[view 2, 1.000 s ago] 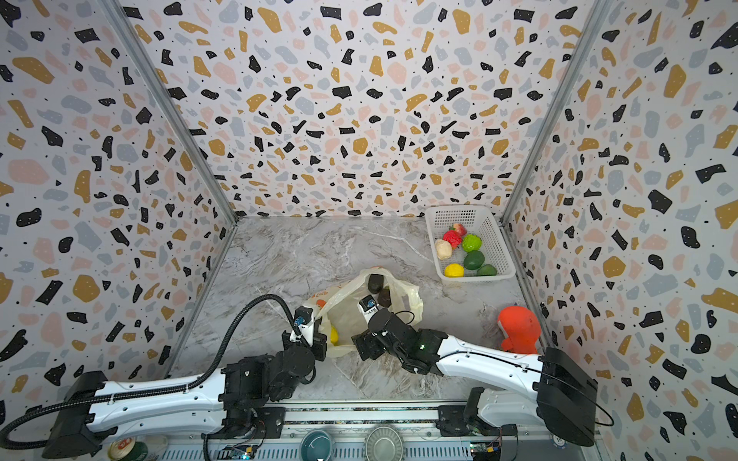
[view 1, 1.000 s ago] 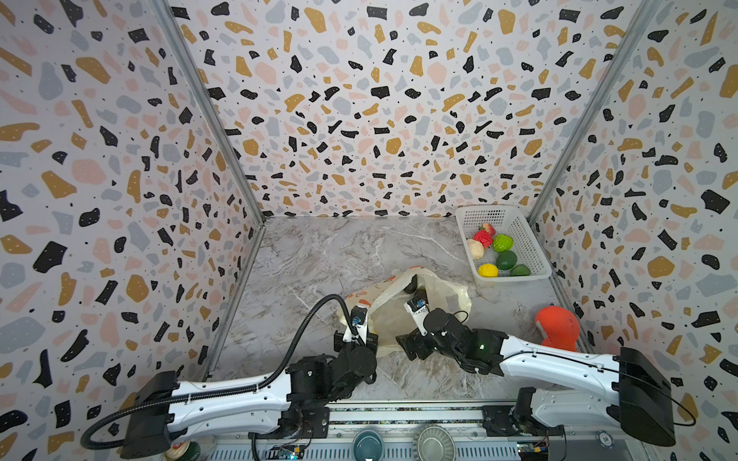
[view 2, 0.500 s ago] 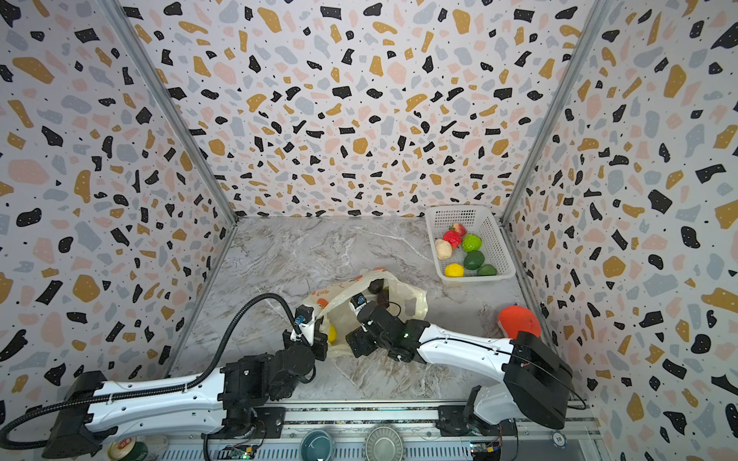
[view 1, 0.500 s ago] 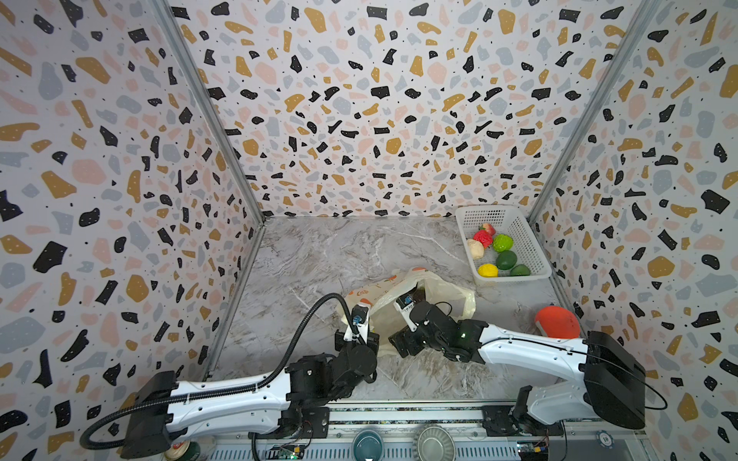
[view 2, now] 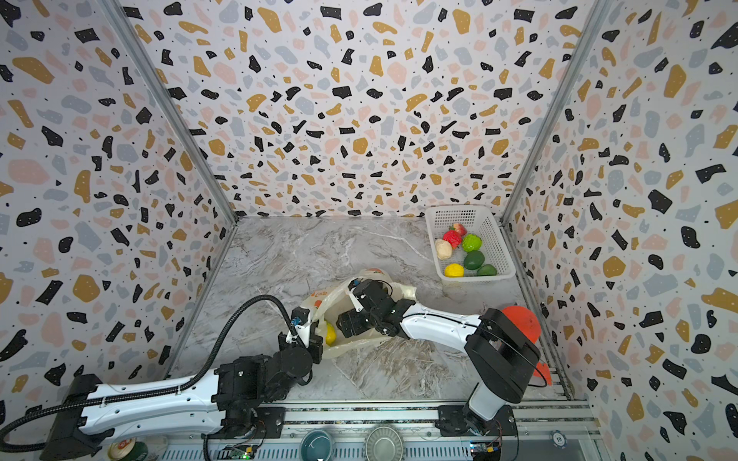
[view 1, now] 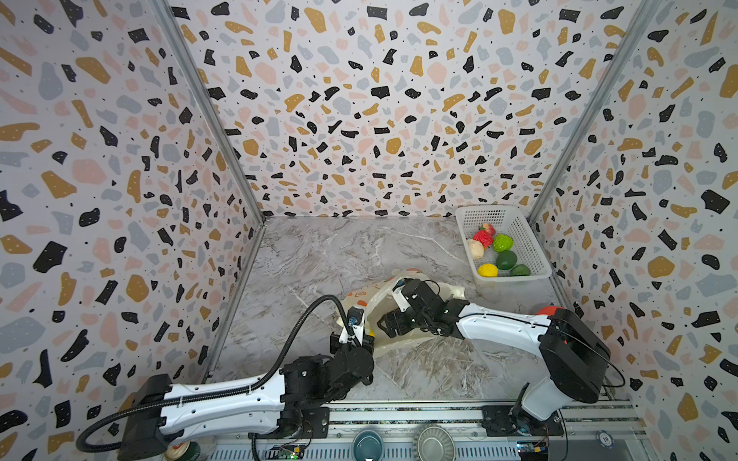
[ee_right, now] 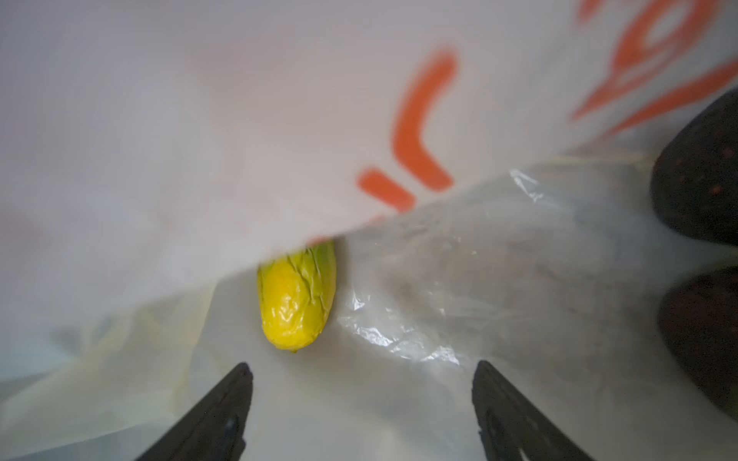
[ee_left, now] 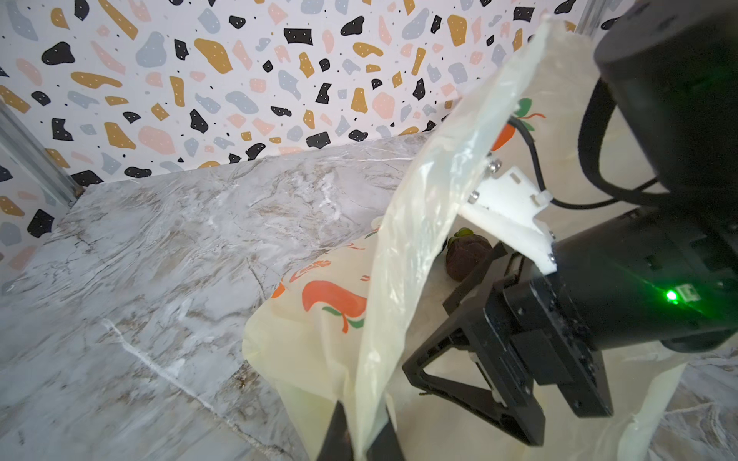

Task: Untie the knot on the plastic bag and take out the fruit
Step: 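Lower the right gripper onto the green-yellow papaya and close on it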

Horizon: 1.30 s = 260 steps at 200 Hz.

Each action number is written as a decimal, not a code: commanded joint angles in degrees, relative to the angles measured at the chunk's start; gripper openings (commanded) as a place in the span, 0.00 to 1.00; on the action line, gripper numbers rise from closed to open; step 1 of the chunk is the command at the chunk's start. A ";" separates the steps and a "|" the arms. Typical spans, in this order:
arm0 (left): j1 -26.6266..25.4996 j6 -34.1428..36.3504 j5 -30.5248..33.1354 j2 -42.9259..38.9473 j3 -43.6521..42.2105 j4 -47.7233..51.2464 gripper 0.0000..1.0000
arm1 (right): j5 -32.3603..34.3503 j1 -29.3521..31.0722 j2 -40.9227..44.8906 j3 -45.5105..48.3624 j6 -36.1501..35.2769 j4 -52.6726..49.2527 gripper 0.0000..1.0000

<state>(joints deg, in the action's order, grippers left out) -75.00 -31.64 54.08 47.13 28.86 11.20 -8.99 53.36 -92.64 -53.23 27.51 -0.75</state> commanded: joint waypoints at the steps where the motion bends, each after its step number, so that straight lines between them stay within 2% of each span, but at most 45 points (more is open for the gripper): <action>1: 0.20 -1.95 1.65 -0.75 -0.56 2.29 0.00 | -0.20 0.90 0.15 3.07 3.07 4.70 0.87; 52: 0.17 -2.53 1.96 -0.70 -0.35 2.90 0.00 | -2.16 3.05 -3.52 2.07 2.40 5.41 0.89; 89: 0.20 -8.88 3.12 5.89 2.81 12.60 0.00 | -1.70 2.89 -5.73 0.13 2.79 9.28 0.93; 111: 0.20 -10.80 4.13 7.71 3.01 13.26 0.00 | -0.94 2.54 -7.28 0.00 4.34 13.75 0.95; 155: 0.05 -12.73 7.83 4.70 2.55 14.32 0.00 | -1.32 2.07 -9.95 0.16 6.43 19.58 0.98; 176: -0.10 -12.64 8.74 3.64 2.38 15.62 0.00 | 1.64 3.15 -11.06 -1.47 5.37 19.13 0.98; 212: -0.15 -11.45 7.68 1.09 -0.26 13.05 0.00 | 2.59 4.00 -12.69 -3.29 4.79 20.88 0.98; 260: -0.17 -9.54 6.11 -0.79 -2.50 9.24 0.00 | 4.32 6.83 -16.52 -8.08 3.61 18.13 0.99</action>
<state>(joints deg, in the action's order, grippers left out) -75.07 -42.65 60.36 47.79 28.18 23.90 -6.63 58.81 -107.24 -57.76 32.40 18.81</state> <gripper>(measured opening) 0.047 0.986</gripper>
